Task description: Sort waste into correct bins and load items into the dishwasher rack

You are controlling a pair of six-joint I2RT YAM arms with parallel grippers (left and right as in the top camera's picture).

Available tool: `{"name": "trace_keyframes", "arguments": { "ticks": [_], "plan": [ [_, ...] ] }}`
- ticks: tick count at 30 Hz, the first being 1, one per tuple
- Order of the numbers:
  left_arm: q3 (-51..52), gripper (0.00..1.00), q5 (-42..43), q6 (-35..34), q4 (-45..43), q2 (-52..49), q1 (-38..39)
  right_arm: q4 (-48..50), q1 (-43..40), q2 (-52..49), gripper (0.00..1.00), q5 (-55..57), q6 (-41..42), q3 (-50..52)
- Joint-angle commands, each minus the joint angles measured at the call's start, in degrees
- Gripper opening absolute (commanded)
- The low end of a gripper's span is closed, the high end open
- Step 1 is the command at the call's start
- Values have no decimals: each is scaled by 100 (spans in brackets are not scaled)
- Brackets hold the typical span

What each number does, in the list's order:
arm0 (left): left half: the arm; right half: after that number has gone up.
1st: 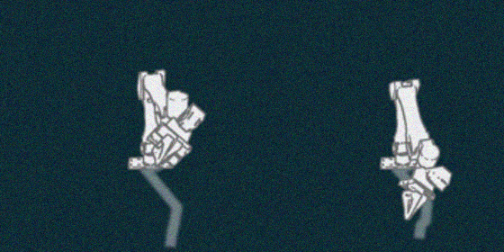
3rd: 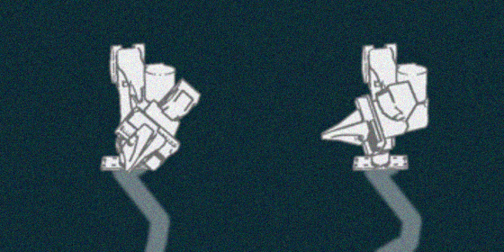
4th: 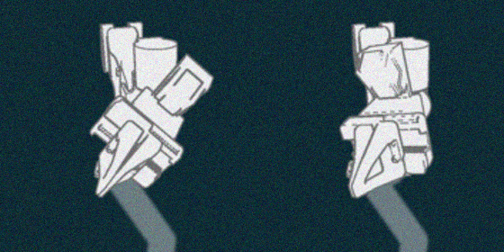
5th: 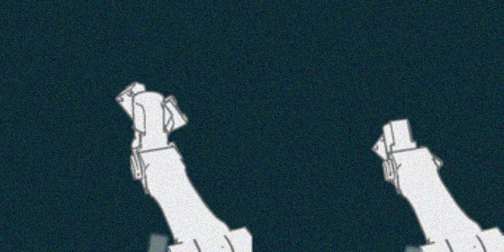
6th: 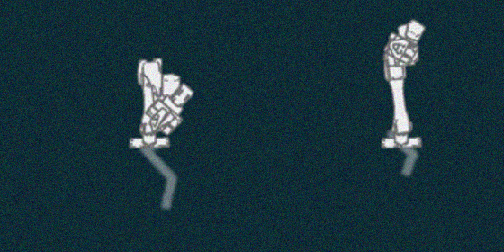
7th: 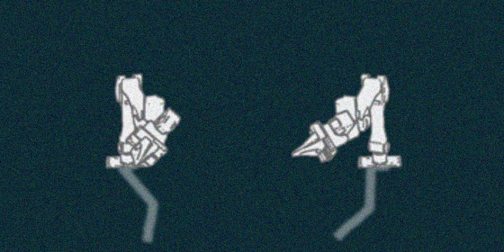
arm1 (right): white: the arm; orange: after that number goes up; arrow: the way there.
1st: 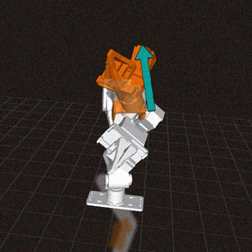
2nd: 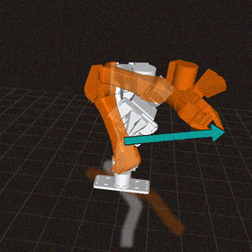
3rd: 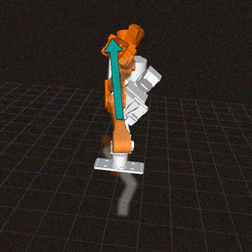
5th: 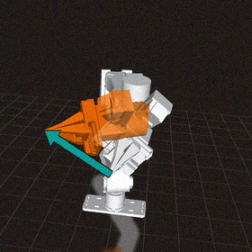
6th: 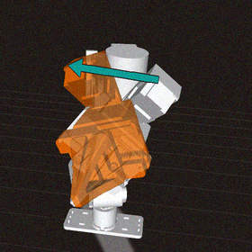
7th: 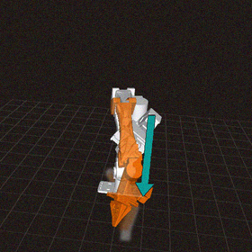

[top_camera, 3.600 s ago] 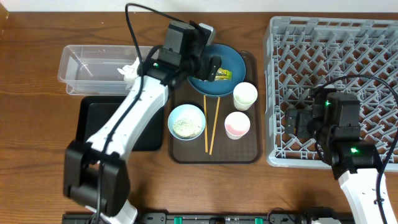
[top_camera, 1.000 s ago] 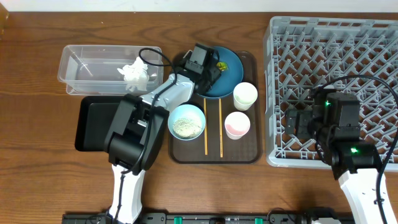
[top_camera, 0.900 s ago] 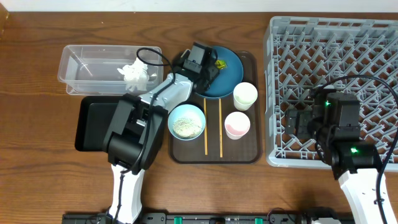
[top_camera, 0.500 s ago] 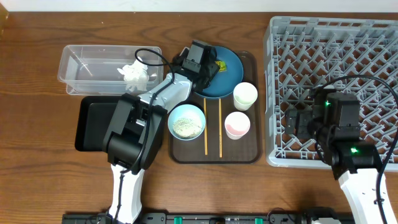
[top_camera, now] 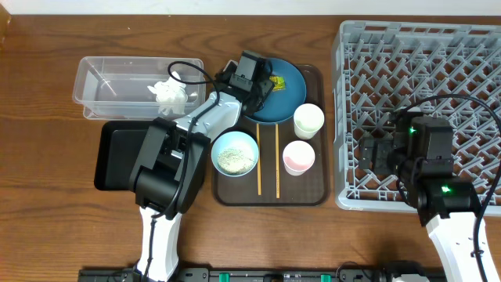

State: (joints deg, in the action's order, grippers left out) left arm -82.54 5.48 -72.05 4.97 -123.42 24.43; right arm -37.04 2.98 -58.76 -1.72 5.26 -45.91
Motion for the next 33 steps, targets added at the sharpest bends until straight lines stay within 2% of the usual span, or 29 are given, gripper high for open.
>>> {"name": "trace_keyframes", "arguments": {
  "ticks": [1, 7, 18, 23, 26, 33],
  "plan": [
    [-50, 45, -273, -28, 144, -90, -31, -4, 42, 9, 99, -26, 46, -120],
    [-20, 44, -538, -26, 197, -92, -31, -7, 42, 9, 99, -26, 46, -120],
    [-20, 7, -662, -22, 201, -92, -31, -7, 42, 9, 99, -24, 46, -120],
    [-20, 6, -656, 48, 199, -90, -31, -4, 42, 9, 99, -24, 46, -120],
    [-20, 6, -505, 461, 203, -39, -39, -4, 42, 9, 99, -24, 46, -120],
    [-20, 6, -398, 2214, 385, 566, -63, -4, 42, 9, 99, -24, 46, -120]
  ]
}}
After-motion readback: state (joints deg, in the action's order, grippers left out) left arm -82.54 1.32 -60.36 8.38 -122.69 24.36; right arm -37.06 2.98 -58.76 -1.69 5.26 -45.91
